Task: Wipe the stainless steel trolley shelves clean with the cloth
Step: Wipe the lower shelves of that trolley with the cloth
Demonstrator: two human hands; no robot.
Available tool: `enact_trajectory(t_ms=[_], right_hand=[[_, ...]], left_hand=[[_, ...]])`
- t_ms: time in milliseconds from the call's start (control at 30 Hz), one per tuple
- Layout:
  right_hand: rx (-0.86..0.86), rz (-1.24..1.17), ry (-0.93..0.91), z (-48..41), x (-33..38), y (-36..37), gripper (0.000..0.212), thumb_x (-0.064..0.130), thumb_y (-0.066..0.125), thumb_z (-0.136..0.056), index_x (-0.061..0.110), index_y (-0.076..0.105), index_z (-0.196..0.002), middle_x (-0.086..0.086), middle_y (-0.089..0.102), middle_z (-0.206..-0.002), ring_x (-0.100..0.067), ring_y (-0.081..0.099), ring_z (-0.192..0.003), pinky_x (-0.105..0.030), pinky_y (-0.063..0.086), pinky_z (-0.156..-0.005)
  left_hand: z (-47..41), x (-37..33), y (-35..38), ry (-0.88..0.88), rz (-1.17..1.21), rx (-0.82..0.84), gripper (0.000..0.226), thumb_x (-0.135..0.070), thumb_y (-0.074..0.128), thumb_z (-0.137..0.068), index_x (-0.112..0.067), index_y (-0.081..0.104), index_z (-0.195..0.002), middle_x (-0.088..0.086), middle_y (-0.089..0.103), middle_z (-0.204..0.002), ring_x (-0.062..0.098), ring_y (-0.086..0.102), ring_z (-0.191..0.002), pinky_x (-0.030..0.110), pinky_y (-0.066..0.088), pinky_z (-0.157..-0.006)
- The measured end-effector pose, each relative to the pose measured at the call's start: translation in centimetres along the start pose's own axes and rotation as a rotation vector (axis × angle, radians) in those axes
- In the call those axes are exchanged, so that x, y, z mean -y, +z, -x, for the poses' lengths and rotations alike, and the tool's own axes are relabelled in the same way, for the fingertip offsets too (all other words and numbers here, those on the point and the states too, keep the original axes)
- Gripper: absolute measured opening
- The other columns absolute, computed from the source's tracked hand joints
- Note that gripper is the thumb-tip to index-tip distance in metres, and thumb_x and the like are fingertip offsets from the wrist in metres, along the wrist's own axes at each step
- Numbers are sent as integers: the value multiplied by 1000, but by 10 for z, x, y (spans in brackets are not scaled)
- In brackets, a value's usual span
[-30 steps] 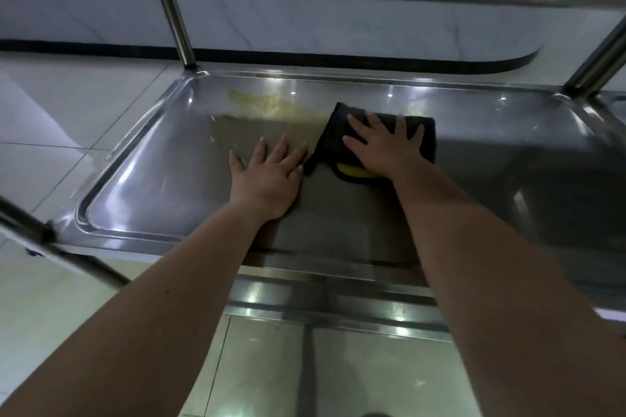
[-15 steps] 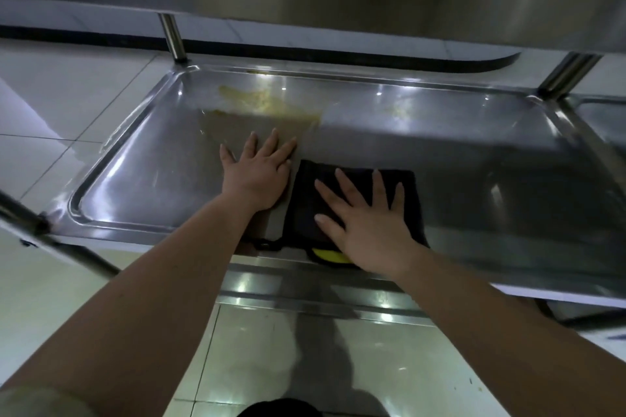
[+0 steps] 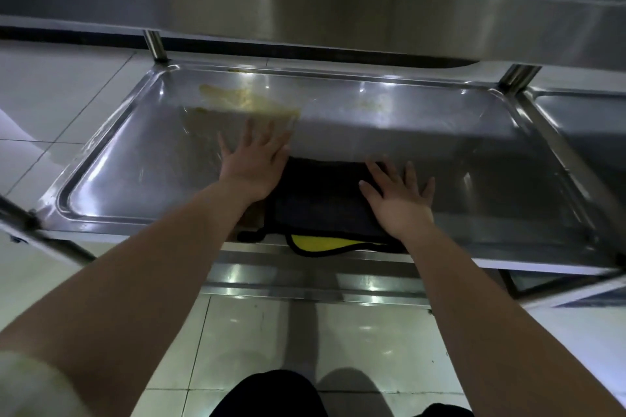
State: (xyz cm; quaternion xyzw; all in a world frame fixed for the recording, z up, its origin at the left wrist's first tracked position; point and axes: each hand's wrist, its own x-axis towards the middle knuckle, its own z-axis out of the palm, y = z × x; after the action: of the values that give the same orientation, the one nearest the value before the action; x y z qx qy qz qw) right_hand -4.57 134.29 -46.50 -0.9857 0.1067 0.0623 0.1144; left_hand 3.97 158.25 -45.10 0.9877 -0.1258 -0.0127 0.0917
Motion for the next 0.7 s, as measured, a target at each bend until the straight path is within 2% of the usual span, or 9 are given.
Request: enact_trajectory(t_ms=[133,233,367,500,600,700], right_hand=[[-8,-53,1,-1,-2,0,54,55,21,-101,46,7,-153,16,4,-163,-24,-9,-151,-57,-12,-116],[-21,-145,18,-1,-4,0,54,49,22,-103,45,5,-154,19,7,-162,-20,-7,-151,-54,-13,-117],[-13,-129,17,-2,-2,-1,50,53,18,-102,50,8,-151,19,5,-163,-21,-8,-151,-55,-14,-117],[25,98,-22,-3,2,4,58,73,14,-92,58,3,-148,12,-3,-164,-30,-12,-150,-62,-12,-113],[14,137,-16,-4,4,7,62,77,14,-89,59,-2,-147,11,-5,-164,-32,-13,-149,-64,-11,-113],[23,144,0,-5,5,6,62,78,13,-88,60,-3,-146,12,-6,-164,-32,-13,-149,-64,-10,-114]], left_hand=[[33,-92,11,206,60,103,52,-48,22,-104,-42,12,-154,-7,0,-165,23,-8,-151,63,-8,-115],[53,-119,30,159,54,123,55,-53,18,-102,-44,3,-155,-10,-5,-164,26,-12,-151,69,-13,-111],[36,-94,29,116,-39,119,61,-66,15,-96,-50,-2,-152,-13,-8,-164,29,-15,-150,72,-13,-107],[1,-37,15,-28,-82,124,76,-85,10,-83,-53,-6,-150,-13,-10,-164,34,-16,-149,77,-13,-104],[-15,-10,5,-38,-87,153,77,-86,12,-82,-54,-7,-149,-11,-11,-164,36,-14,-149,78,-7,-105],[-9,-12,1,-13,-86,186,70,-83,14,-84,-59,-8,-147,-11,-13,-164,37,-16,-148,77,-7,-106]])
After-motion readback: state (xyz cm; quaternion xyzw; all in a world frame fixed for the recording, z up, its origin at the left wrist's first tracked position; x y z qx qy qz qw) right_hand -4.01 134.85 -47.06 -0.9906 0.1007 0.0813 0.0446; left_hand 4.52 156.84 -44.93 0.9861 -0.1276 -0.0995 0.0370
